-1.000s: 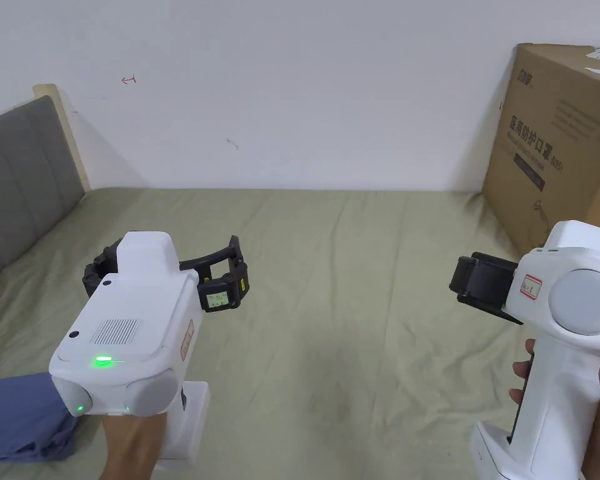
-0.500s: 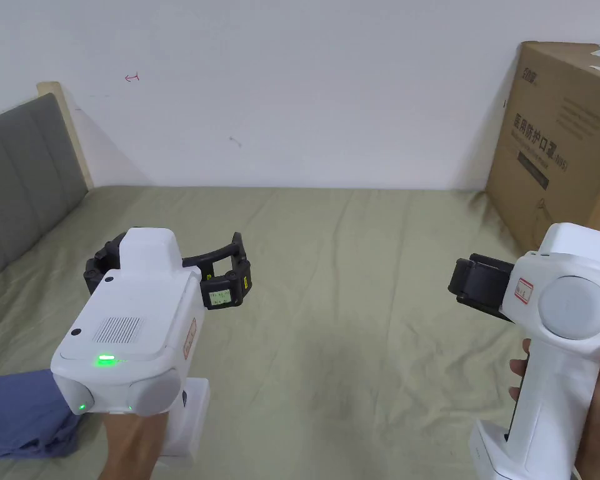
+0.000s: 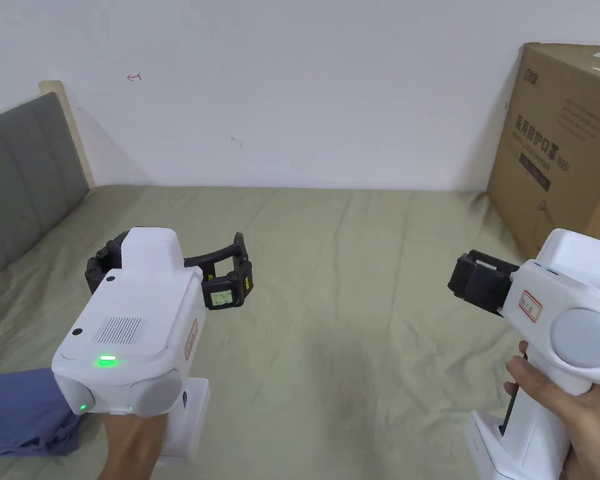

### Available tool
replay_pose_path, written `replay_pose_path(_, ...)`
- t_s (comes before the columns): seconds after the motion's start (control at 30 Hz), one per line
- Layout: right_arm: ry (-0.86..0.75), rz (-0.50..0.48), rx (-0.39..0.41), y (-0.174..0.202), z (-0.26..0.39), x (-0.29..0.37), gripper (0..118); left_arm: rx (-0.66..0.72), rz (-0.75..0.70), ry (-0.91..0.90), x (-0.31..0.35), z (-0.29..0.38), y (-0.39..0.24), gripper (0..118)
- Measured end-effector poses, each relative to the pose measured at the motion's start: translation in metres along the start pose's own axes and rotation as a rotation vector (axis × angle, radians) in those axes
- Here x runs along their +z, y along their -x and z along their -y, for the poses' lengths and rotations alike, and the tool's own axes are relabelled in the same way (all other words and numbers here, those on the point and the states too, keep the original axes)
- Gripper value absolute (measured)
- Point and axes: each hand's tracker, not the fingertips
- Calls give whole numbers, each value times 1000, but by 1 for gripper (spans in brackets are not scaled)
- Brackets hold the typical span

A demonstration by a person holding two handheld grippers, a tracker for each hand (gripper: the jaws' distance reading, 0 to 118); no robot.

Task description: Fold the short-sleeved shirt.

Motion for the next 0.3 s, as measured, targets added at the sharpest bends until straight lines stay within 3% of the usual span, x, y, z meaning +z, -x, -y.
replay_pose_path(0.13,-104,-27,91,4,3,9,117,4,1,-6,0,0,0,118)
replay_pose_path(0.3,-235,-34,107,2,8,17,117,3,1,-6,-1,1,0,118)
